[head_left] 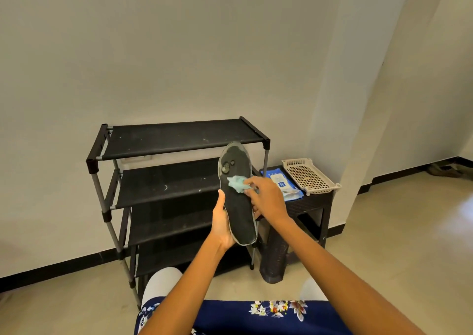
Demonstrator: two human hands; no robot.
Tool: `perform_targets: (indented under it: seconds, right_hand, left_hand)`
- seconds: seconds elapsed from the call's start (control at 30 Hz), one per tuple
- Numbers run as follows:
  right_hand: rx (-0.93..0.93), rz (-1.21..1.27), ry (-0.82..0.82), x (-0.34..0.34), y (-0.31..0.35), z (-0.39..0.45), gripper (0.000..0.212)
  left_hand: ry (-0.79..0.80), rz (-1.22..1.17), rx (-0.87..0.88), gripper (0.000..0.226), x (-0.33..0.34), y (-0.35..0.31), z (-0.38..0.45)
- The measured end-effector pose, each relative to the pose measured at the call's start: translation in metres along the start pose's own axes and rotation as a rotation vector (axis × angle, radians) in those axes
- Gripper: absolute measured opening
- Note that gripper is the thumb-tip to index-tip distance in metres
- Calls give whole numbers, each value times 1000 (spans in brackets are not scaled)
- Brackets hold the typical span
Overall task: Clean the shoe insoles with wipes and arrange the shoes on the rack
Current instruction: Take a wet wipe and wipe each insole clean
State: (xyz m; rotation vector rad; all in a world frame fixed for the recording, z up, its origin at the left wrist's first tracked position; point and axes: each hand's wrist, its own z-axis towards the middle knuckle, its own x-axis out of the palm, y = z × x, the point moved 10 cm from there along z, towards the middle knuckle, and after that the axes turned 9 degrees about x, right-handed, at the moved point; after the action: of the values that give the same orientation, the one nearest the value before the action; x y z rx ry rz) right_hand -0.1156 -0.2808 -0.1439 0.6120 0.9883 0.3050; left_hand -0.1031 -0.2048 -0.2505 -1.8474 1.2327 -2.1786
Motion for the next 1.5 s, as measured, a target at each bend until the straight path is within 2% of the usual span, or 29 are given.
perform_targets:
  seconds: [0.1, 0.2, 0.3, 0.4, 0.47, 0.5, 0.6, 0.7, 0.77, 0.87, 1.03, 1.1, 1.23, 1.3, 1.37, 1.43, 1.5]
  right_hand:
    - [-138, -145, 42, 19, 17, -15, 24]
    - [-332, -119, 101, 36, 39, -63, 18]
    - [-407, -86, 186, 41, 41, -89, 21]
    - [-334, -25, 0, 20, 35, -63, 18]
    - [-243, -48, -104, 10, 28, -39, 26]
    - [-214, -124, -60, 17, 25, -29, 33]
    - [-193, -288, 215, 55, 16, -33, 52]
    - [-328, -276, 297, 68, 18, -66, 59]
    - [-450, -282, 310, 68, 16, -89, 56]
    - [-562, -442, 264, 63, 10, -92, 53]
    - [-314, -496, 181, 42, 9, -33, 57]
    - [-316, -445, 197, 47, 11, -35, 52]
    - [-560, -262, 316, 58, 25, -83, 39]
    - [-620, -224, 372, 61, 28, -90, 34]
    - [-517, -73, 342, 51, 32, -74, 32]
    - [-384, 115, 198, 32, 38, -51, 28]
    - [-221, 258, 39, 11, 41, -27, 23]
  left_hand:
    - [13, 15, -15, 69, 1, 0, -1]
    - [-35, -22, -49, 80, -16, -4, 1]
    - [-88, -50, -129, 86, -32, 2, -2]
    - [-41, 3, -50, 72, -31, -2, -2]
    - [-20, 33, -22, 64, -22, -3, -3]
    - [-17, 48, -16, 62, -17, -3, -5]
    - [-6, 68, -27, 63, -13, -4, -4]
    - [-28, 55, -29, 78, -26, -11, 0]
    - [-22, 5, -91, 88, -31, -5, 0]
    - [-35, 7, -108, 86, -30, -4, 1]
    - [-56, 55, -37, 68, -18, -3, 1]
    - [-50, 43, -36, 68, -18, -5, -1]
    - [-107, 41, -76, 74, -47, -2, -10]
    - [-122, 62, -57, 69, -60, -1, -11]
    - [-109, 88, -3, 54, -63, -4, -12]
    - [-106, 113, 38, 38, -60, -11, -12]
    - [-78, 128, 45, 39, -55, -18, -12]
